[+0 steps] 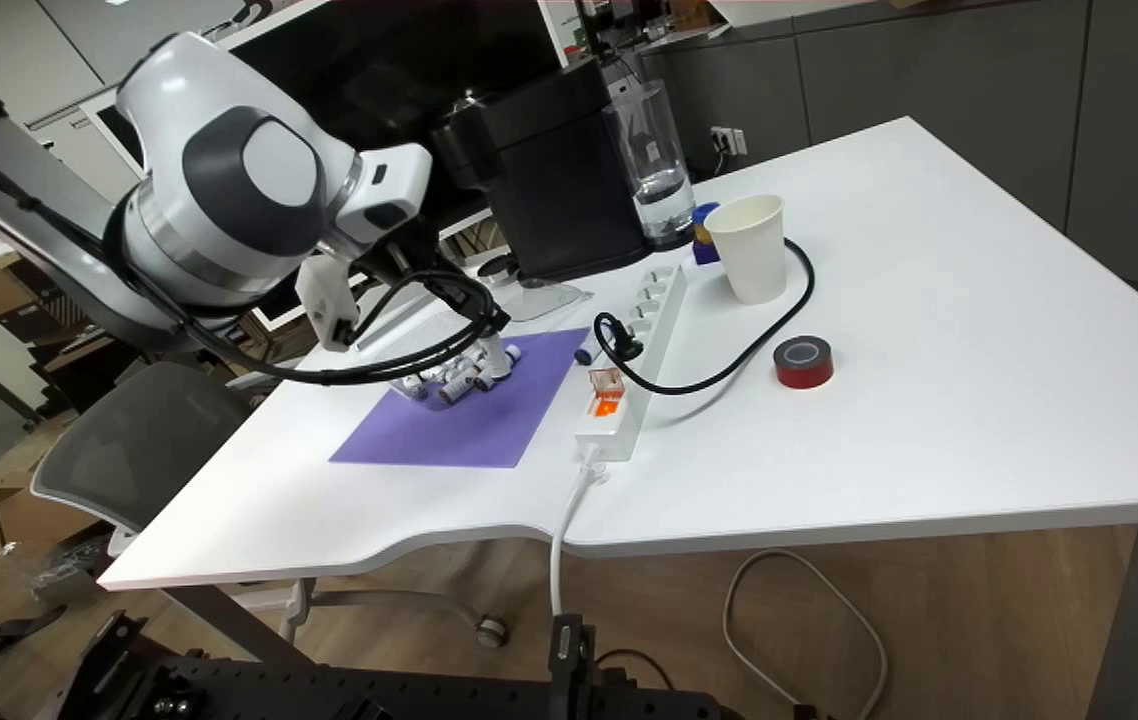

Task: Put a bottle on the table

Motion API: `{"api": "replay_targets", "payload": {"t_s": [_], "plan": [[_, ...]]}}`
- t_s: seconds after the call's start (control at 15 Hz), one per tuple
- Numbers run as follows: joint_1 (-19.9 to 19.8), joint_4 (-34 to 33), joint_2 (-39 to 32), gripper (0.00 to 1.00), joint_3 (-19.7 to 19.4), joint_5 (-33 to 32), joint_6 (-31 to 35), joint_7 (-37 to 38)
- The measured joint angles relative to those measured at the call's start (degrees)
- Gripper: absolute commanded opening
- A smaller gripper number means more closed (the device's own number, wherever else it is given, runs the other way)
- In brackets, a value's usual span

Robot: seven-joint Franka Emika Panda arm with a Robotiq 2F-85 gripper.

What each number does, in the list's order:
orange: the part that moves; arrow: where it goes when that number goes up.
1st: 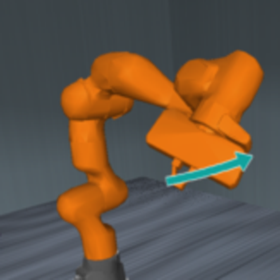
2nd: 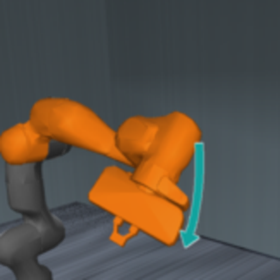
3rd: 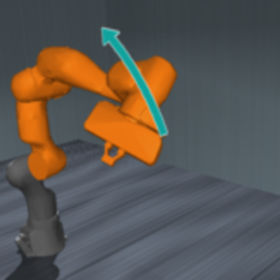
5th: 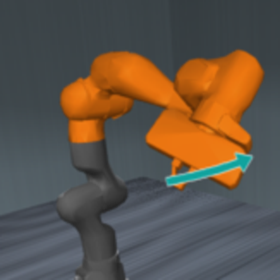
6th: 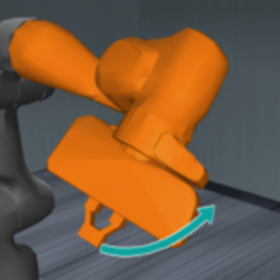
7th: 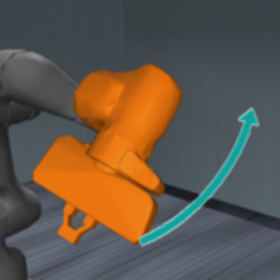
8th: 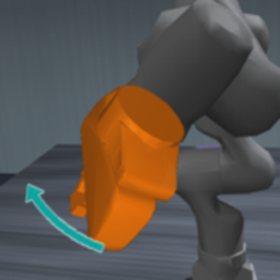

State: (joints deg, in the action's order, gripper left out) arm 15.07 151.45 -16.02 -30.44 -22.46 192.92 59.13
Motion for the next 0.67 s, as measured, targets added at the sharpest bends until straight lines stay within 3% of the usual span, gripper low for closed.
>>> {"api": "replay_targets", "payload": {"t_s": [0.33, 0.67], "plan": [[1.05, -3.35, -6.87, 0.06, -1.87, 1.76, 3.36, -1.59], [6.56, -7.04, -12.01, 0.06, -5.41, 6.80, 5.26, -4.71]]}}
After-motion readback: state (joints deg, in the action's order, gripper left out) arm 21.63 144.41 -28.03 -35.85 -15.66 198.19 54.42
